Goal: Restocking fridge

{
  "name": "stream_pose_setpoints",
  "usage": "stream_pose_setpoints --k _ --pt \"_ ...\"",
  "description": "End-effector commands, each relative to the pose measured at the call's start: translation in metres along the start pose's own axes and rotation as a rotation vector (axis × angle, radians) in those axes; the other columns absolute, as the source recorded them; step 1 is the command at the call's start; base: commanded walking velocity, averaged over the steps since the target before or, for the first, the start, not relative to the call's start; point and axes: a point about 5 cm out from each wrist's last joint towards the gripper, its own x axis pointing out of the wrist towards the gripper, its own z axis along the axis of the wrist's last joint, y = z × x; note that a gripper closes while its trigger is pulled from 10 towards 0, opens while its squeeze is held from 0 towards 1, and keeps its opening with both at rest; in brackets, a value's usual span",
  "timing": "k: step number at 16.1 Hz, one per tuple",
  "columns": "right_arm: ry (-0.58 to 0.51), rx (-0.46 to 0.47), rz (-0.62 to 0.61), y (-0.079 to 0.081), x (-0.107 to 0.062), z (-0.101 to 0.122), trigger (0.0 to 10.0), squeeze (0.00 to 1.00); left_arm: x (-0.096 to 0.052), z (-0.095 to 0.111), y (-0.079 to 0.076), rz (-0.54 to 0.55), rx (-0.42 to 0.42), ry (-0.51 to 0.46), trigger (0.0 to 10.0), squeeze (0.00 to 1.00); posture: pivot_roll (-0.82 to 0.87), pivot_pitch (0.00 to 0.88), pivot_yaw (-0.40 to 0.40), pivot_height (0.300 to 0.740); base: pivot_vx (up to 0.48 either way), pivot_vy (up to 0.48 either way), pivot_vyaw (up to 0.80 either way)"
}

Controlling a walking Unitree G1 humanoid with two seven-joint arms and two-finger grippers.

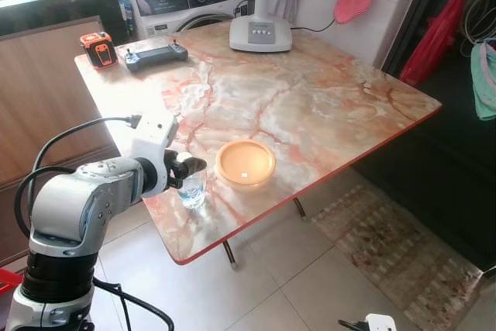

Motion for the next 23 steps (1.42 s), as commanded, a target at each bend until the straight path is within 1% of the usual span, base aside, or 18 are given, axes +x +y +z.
stream_pose_setpoints --k 1,8,11,13,14,15,16,17,19,20,22,23 --pt "-0.009 0.007 -0.007 -0.003 -0.001 0.001 10.0 0.00 -0.001 0.001 0.004 0.031 0.020 -0.002 0.0 0.00 0.09 0.000 -0.058 0.740 0.000 0.000 0.00" --pt "-0.003 0.008 -0.004 -0.003 -0.001 0.000 10.0 0.00 0.000 -0.002 0.003 0.027 0.020 0.005 0.0 0.00 0.09 0.000 -0.056 0.740 0.000 0.000 0.00" --pt "-0.002 0.010 -0.004 -0.003 -0.001 0.000 10.0 0.00 0.002 -0.007 0.002 0.023 0.010 0.020 0.0 0.00 0.09 0.000 -0.058 0.740 0.000 0.000 0.00" --pt "-0.001 0.008 -0.004 -0.003 -0.001 0.001 10.0 0.00 0.003 -0.007 0.003 0.037 -0.002 0.007 0.0 0.00 0.09 0.000 -0.058 0.740 0.000 0.000 0.00" --pt "-0.001 0.008 -0.004 -0.003 -0.001 0.001 10.0 0.00 0.003 -0.005 0.007 0.065 -0.007 -0.011 0.0 0.00 0.09 0.000 -0.058 0.740 0.000 0.000 0.00" --pt "-0.001 0.008 -0.004 -0.003 -0.001 0.001 10.0 0.00 0.001 0.003 0.012 0.103 0.000 -0.068 0.0 0.00 0.09 0.000 -0.058 0.740 0.000 0.000 0.00" --pt "0.000 0.007 -0.004 -0.003 -0.001 0.001 10.0 0.00 -0.001 0.008 0.015 0.130 -0.007 -0.093 0.0 0.00 0.09 0.000 -0.059 0.740 0.000 0.000 0.00" --pt "0.000 0.006 -0.004 -0.003 -0.001 0.000 10.0 0.00 -0.004 0.014 0.020 0.171 0.005 -0.133 0.0 0.00 0.09 0.000 -0.059 0.740 0.000 0.000 0.00" --pt "0.001 0.005 -0.003 -0.003 -0.001 0.000 10.0 0.00 -0.012 0.023 0.033 0.259 0.010 -0.188 0.0 0.00 0.08 0.000 -0.059 0.740 0.000 0.000 0.00" --pt "0.002 0.006 -0.003 -0.003 -0.001 0.000 10.0 0.00 -0.022 0.028 0.046 0.330 0.018 -0.215 0.0 0.00 0.08 0.000 -0.058 0.740 0.000 0.000 0.00" --pt "0.003 0.005 -0.004 -0.003 -0.001 0.000 10.0 0.00 -0.031 0.021 0.062 0.394 0.001 -0.216 0.0 0.00 0.09 0.000 -0.059 0.740 0.000 0.000 0.00" --pt "0.006 0.000 -0.004 -0.003 -0.001 0.000 10.0 0.00 -0.040 0.004 0.081 0.482 -0.008 -0.198 0.0 0.00 0.09 0.000 -0.060 0.740 0.000 0.000 0.00"
